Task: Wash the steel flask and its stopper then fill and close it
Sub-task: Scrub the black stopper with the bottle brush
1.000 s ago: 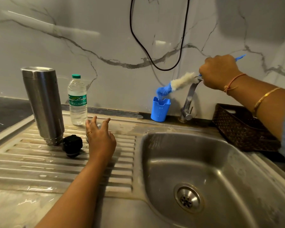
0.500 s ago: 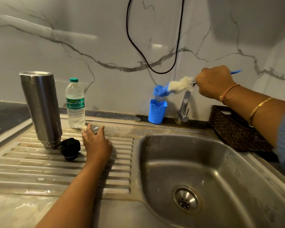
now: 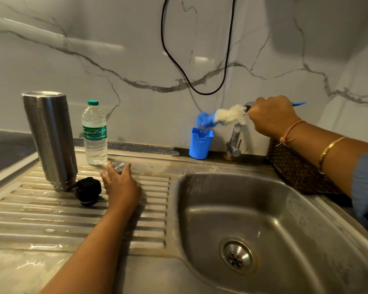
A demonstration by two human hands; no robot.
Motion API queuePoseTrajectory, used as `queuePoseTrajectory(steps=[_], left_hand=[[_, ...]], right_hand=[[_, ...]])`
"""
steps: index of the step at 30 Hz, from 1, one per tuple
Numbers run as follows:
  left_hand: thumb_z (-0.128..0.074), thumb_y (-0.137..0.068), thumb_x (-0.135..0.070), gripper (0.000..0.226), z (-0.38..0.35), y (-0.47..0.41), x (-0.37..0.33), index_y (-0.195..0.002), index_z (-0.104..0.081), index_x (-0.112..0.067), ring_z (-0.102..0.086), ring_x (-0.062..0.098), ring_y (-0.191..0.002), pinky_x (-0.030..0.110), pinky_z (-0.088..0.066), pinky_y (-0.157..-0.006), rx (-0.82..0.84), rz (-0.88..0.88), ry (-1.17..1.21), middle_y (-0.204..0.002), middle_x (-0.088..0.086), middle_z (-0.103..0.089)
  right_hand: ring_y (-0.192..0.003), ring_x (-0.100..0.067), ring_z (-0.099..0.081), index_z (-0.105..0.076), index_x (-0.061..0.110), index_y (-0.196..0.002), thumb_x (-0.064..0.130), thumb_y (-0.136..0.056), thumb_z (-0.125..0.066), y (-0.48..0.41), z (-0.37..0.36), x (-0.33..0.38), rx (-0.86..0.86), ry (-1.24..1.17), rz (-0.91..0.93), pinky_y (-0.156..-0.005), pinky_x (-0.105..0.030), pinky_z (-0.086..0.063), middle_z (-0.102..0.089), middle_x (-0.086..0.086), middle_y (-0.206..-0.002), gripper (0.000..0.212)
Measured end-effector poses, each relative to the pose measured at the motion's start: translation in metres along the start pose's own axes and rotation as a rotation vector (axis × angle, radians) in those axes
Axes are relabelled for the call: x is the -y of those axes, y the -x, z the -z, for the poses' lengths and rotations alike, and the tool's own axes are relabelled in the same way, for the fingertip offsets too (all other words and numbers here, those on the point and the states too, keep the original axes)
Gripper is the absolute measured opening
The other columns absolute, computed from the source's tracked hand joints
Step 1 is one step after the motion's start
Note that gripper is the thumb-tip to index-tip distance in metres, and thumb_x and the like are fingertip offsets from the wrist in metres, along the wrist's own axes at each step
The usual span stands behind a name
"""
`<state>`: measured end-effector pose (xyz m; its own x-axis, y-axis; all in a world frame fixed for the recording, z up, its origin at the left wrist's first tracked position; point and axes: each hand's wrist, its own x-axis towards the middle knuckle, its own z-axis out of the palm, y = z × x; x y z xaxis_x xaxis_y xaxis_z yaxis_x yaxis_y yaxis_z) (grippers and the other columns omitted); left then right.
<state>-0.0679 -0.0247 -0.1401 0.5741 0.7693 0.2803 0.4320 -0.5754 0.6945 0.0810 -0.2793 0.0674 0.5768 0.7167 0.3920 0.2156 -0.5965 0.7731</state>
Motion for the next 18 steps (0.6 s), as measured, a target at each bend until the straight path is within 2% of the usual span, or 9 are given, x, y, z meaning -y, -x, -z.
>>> queuePoseTrajectory(steps=[3, 6, 9, 11, 14, 18], left_hand=[[-0.054, -0.091, -0.007, 0.053, 0.0, -0.001, 0.002, -0.14, -0.04, -0.02, 0.004, 0.043, -0.142, 0.056, -0.016, -0.115, 0.015, 0.013, 0.014, -0.157, 0.017, 0.007], [-0.056, -0.091, -0.006, 0.037, 0.001, 0.001, 0.002, -0.126, -0.052, -0.015, -0.013, 0.043, -0.138, 0.053, -0.028, -0.111, -0.023, -0.019, 0.006, -0.154, 0.019, -0.006], [-0.056, -0.09, -0.005, 0.027, 0.004, 0.005, -0.001, -0.115, -0.056, -0.015, -0.025, 0.042, -0.131, 0.05, -0.034, -0.106, -0.069, -0.031, -0.002, -0.146, 0.021, -0.019], [-0.057, -0.089, -0.003, 0.025, 0.006, 0.007, -0.003, -0.112, -0.056, -0.014, -0.03, 0.042, -0.127, 0.048, -0.037, -0.104, -0.082, -0.03, 0.006, -0.142, 0.02, -0.022], [-0.06, -0.086, -0.002, 0.029, 0.009, 0.01, -0.007, -0.112, -0.053, -0.014, -0.036, 0.043, -0.121, 0.047, -0.04, -0.099, -0.079, -0.013, 0.034, -0.137, 0.019, -0.024], [-0.064, -0.084, -0.006, 0.037, 0.01, 0.013, -0.011, -0.118, -0.05, -0.012, -0.035, 0.044, -0.121, 0.048, -0.039, -0.1, -0.08, -0.004, 0.05, -0.138, 0.02, -0.023]], right_hand=[[-0.063, -0.021, -0.047, -0.06, 0.005, -0.097, 0.012, -0.095, -0.041, 0.003, -0.001, 0.001, 0.006, -0.001, 0.016, -0.056, -0.031, -0.038, -0.046, -0.007, -0.079, 0.021], [-0.069, -0.022, -0.057, -0.06, 0.005, -0.099, 0.012, -0.095, -0.042, 0.006, -0.004, 0.001, -0.011, -0.026, 0.018, -0.058, -0.031, -0.039, -0.057, -0.009, -0.089, 0.02], [-0.063, -0.022, -0.047, -0.059, 0.003, -0.102, 0.012, -0.095, -0.04, 0.01, -0.004, -0.005, -0.017, -0.068, -0.039, -0.057, -0.032, -0.038, -0.048, -0.009, -0.083, 0.021], [-0.062, -0.022, -0.044, -0.058, 0.004, -0.104, 0.013, -0.095, -0.04, 0.013, -0.004, -0.008, -0.02, -0.078, -0.06, -0.057, -0.032, -0.037, -0.041, -0.008, -0.08, 0.022], [-0.062, -0.021, -0.044, -0.06, 0.005, -0.103, 0.013, -0.095, -0.04, 0.021, -0.009, -0.011, 0.008, -0.061, -0.031, -0.057, -0.03, -0.038, -0.042, -0.007, -0.08, 0.023], [-0.064, -0.022, -0.053, -0.061, 0.006, -0.106, 0.015, -0.095, -0.04, 0.034, -0.019, -0.016, -0.036, -0.104, -0.068, -0.054, -0.03, -0.036, -0.057, -0.008, -0.089, 0.025]])
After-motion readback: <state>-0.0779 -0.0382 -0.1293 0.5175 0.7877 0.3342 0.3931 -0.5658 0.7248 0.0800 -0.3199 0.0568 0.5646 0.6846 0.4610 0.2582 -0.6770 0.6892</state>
